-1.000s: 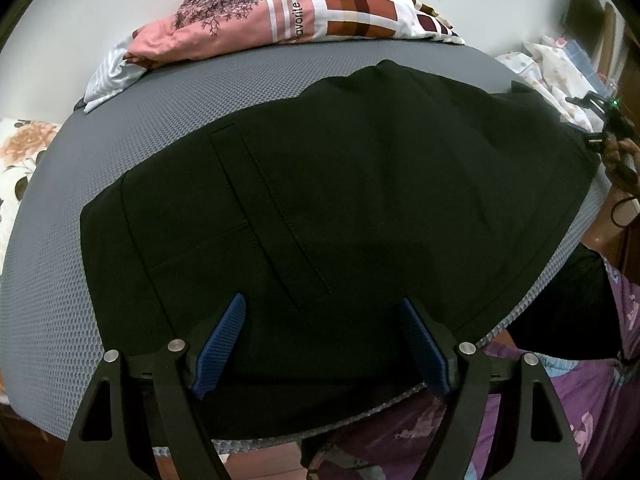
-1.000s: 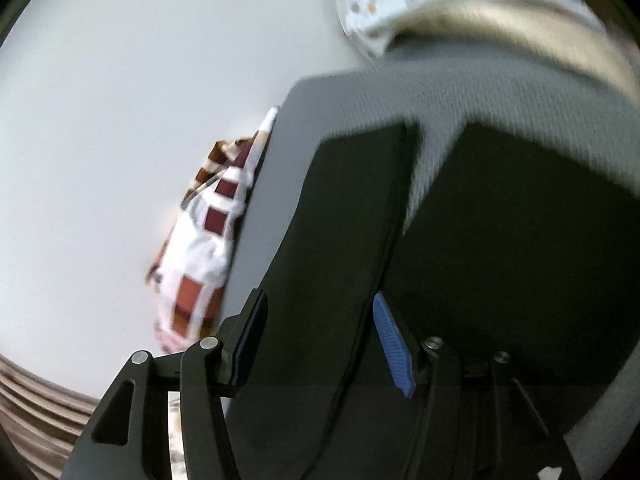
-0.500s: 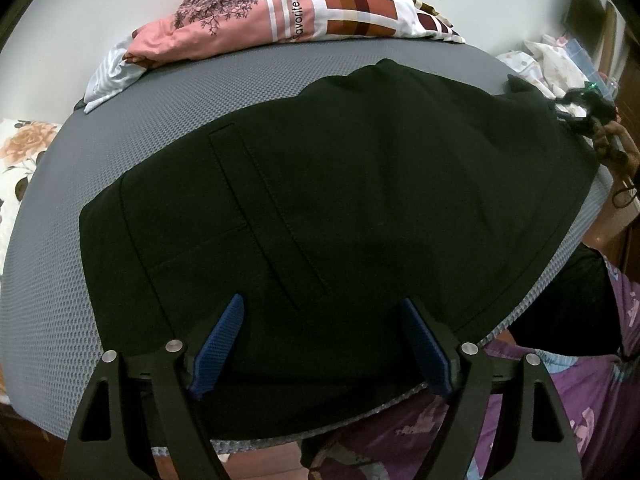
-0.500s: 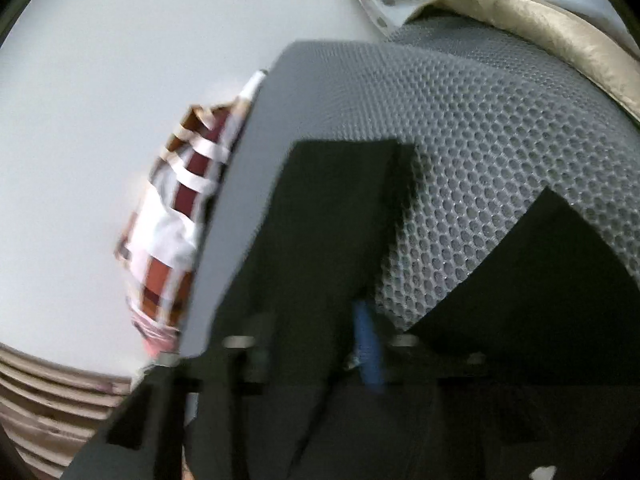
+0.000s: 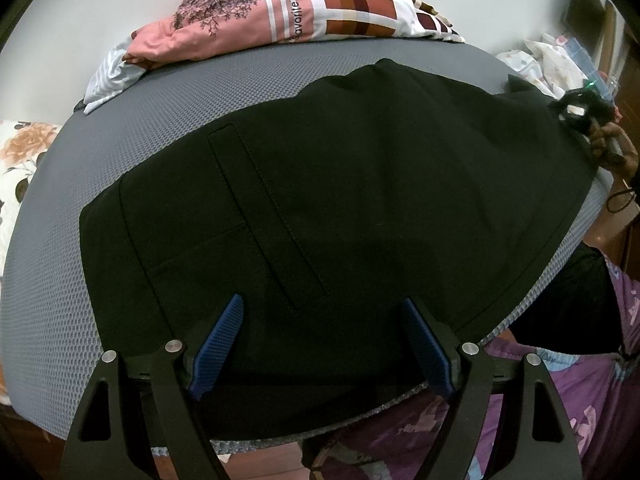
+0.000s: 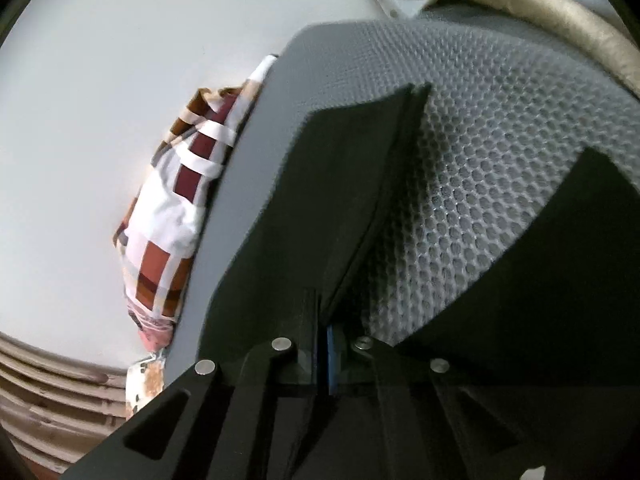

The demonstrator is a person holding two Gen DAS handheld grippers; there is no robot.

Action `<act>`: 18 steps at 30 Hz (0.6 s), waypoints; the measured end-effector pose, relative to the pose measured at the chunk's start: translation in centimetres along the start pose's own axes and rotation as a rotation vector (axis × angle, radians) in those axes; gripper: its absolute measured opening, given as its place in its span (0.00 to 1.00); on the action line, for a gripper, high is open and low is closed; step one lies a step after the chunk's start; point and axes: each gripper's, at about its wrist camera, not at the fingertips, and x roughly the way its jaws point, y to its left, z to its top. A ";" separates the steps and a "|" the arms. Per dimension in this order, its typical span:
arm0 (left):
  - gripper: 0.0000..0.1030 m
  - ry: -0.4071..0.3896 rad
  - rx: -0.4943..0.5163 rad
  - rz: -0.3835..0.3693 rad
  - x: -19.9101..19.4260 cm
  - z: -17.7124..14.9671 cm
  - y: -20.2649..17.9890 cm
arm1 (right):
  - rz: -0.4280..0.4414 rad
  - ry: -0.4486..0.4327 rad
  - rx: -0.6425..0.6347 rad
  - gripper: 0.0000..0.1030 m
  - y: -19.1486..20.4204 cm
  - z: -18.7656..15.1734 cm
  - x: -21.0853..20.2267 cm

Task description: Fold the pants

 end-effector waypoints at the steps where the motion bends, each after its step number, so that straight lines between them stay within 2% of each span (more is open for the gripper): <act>1: 0.79 0.000 -0.002 -0.003 0.0 0.0 0.1 | 0.006 -0.031 -0.014 0.04 0.5 -0.5 -1.3; 4: 0.79 0.001 0.000 -0.007 0.0 0.1 0.1 | 0.084 -0.101 0.021 0.04 0.3 -1.9 -6.2; 8: 0.79 -0.001 0.000 -0.011 -0.2 0.0 0.3 | 0.092 -0.142 0.066 0.04 -2.2 -4.7 -11.8; 12: 0.79 -0.005 0.004 -0.007 -0.2 -0.1 0.1 | 0.038 -0.076 0.172 0.04 -7.2 -6.9 -11.4; 14: 0.79 -0.002 0.008 -0.005 -0.1 0.0 0.0 | 0.074 -0.064 0.240 0.02 -9.3 -7.6 -10.7; 18: 0.79 0.002 0.009 -0.004 -0.2 0.0 0.0 | 0.114 -0.067 0.251 0.04 -9.6 -7.9 -10.9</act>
